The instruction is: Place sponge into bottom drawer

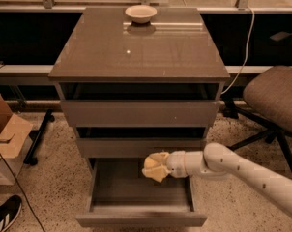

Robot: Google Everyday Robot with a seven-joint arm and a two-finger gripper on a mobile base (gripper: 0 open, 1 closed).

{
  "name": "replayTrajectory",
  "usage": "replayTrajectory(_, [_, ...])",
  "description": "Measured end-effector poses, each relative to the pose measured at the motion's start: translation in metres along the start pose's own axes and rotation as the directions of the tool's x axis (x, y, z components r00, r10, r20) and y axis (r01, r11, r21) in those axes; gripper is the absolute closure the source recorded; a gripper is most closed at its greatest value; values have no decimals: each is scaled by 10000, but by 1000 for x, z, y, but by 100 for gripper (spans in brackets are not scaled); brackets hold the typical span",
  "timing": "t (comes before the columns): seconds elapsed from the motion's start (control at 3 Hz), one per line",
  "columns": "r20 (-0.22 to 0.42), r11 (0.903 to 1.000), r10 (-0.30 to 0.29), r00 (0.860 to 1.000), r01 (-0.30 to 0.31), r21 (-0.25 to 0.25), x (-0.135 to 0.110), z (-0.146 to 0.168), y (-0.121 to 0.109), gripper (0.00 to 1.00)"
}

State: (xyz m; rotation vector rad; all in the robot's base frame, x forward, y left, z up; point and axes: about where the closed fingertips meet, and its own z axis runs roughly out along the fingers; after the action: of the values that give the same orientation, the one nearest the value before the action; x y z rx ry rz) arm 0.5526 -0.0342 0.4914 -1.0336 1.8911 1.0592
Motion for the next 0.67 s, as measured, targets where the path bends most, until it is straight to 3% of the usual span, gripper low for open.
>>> replayTrajectory(0.33, [104,9977,567,9983,-563,-365,34,21,6,100])
replayTrajectory(0.67, [-259,9999,123,9996,-124,-45,40,40,-3,100])
